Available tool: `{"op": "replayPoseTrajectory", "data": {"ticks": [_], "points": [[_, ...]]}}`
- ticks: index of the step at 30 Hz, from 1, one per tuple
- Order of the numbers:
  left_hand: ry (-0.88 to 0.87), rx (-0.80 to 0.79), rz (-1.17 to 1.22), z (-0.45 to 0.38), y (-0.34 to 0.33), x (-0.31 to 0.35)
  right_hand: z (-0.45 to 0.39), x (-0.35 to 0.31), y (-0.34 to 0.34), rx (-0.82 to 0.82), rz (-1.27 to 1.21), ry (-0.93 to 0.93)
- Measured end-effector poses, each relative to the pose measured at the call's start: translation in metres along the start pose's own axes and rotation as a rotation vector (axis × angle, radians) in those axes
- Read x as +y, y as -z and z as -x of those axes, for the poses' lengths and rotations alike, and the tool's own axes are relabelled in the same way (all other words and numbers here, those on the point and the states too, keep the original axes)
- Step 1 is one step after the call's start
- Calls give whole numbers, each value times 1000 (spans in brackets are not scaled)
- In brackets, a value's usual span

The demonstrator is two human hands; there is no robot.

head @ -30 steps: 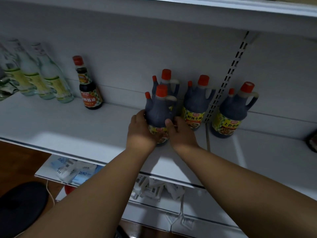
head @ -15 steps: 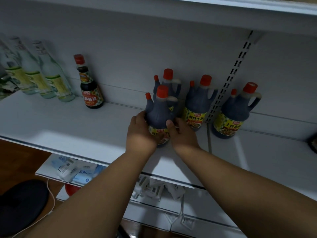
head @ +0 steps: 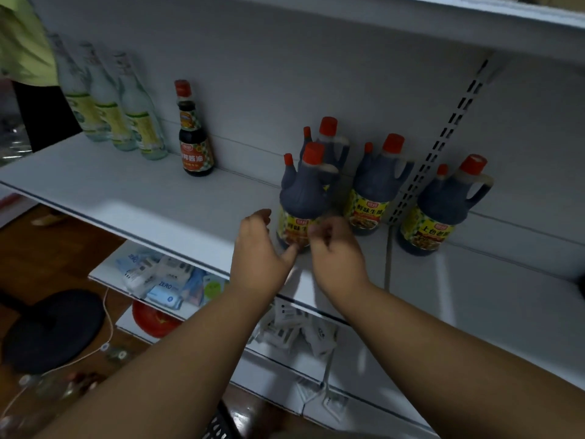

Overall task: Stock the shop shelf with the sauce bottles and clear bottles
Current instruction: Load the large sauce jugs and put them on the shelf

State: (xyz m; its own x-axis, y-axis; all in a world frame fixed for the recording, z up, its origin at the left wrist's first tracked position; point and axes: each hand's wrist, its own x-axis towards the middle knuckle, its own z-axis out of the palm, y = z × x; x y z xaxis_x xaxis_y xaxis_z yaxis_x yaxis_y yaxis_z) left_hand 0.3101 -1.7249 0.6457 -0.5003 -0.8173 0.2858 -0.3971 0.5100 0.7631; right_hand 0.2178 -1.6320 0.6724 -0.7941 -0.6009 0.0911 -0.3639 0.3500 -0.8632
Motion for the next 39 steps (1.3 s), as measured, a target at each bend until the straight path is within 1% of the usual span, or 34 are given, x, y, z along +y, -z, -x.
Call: {"op": "replayPoseTrajectory", "data": {"ticks": [2,4,11,14,16,20,25,29,33,36,39], "points": [[-13,35,-18,18,8,1,11,-4,0,-37,-4,81],[10,52,-41,38,18,4,23,-7,2,-89,-18,134],[112,105,-187,135,49,10,82,15,16,-271,-91,205],[150,99,-234,179,62,9,116,18,13,-301,-152,243],[181,104,-225,208,76,8,143,13,9,-326,-182,284],[194,150,-235,239,112,3,178,-10,-6,-352,-126,372],[200,197,-225,275,174,-40,233,-43,-50,-379,-48,446],[235,177,-262,316,246,-96,293,-66,-114,-420,-22,413],[301,146,-325,347,307,-148,349,-88,-176,-505,6,416],[341,112,-326,360,327,-171,365,-95,-200,-536,48,444],[396,69,-312,366,335,-200,372,-88,-227,-584,117,441]]}}
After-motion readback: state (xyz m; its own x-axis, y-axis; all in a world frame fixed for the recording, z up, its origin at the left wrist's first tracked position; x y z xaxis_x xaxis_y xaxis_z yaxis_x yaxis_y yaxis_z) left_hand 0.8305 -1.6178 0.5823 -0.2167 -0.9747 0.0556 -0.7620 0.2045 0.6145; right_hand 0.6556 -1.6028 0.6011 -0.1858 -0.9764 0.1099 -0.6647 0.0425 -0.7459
